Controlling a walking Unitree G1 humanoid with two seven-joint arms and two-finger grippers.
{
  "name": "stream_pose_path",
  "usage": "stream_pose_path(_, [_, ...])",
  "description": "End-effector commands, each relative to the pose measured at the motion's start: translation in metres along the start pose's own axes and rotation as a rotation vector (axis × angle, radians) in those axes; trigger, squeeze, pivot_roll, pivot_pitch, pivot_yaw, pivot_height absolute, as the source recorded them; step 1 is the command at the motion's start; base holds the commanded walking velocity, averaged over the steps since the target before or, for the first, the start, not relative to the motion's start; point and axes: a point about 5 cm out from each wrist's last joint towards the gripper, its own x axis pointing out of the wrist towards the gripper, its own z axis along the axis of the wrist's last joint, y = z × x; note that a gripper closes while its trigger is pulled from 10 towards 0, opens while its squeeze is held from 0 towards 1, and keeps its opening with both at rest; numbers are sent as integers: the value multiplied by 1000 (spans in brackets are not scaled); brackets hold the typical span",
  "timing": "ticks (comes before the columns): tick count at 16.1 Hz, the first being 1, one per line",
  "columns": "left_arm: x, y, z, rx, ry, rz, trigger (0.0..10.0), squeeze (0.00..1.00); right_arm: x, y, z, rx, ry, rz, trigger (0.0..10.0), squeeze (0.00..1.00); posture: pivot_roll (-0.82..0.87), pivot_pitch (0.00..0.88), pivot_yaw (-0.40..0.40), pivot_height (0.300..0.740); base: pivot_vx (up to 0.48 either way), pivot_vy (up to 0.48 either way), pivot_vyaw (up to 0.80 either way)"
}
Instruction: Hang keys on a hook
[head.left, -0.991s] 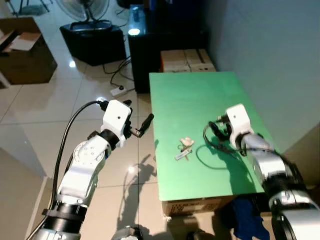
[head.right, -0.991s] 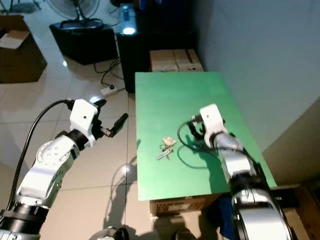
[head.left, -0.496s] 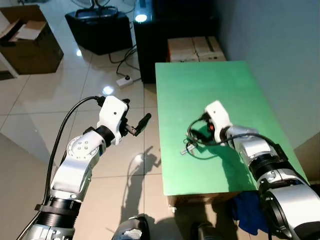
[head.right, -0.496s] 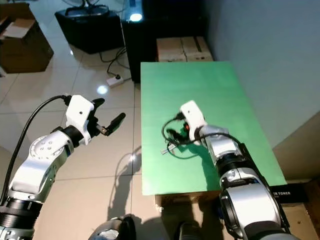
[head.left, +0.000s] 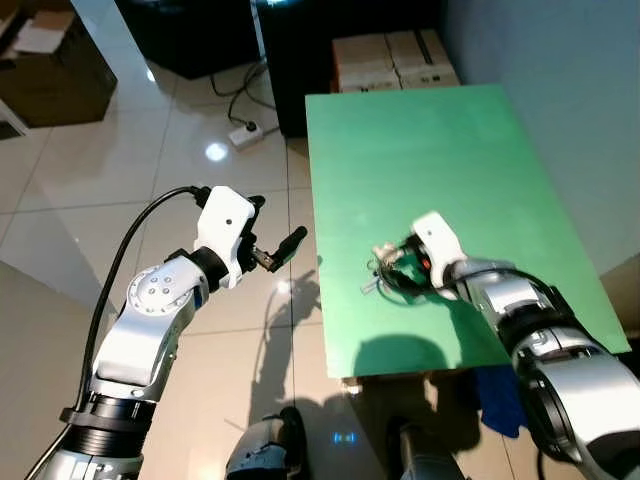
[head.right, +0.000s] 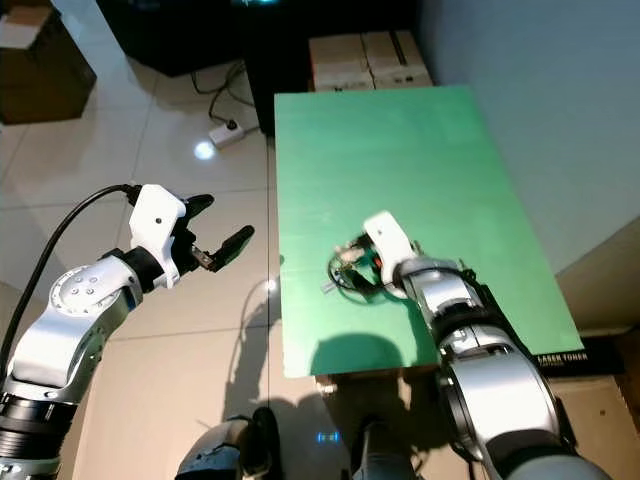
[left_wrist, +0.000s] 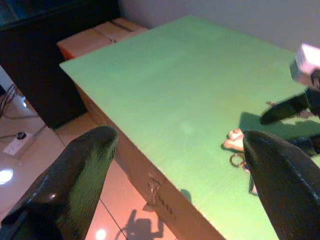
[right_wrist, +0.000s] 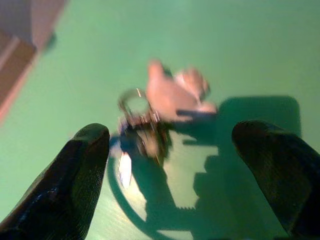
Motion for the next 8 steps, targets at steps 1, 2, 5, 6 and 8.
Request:
stream_pose_path(1, [-6,2,1,17,11,3,10000,0,2,4,5,32,-31,27,10000,0,54,279,80,740,0,0,0])
stream_pose_path(2, [-6,2,3,17,11,-3,10000,0,3,5,6,32,-35,21,10000,0,61,283,74,740,0,0,0])
stream_pose_path(5, [-10,-9,2,-6,34,-95,10000,0,5,7,2,17,2,5,10000,0,67,285,56,740,0,0,0])
stream_pose_path(6, [-12,-13,1,-8,50,-132,10000,0,6,7,0,17,20,-2,7529,0,65,283,53,740,0,0,0])
stream_pose_path(8, [-18,-22,-3,-23,83,-205,10000,0,6,8,-4,12,54,-2,784,0,61,278,44,740,0,0,0])
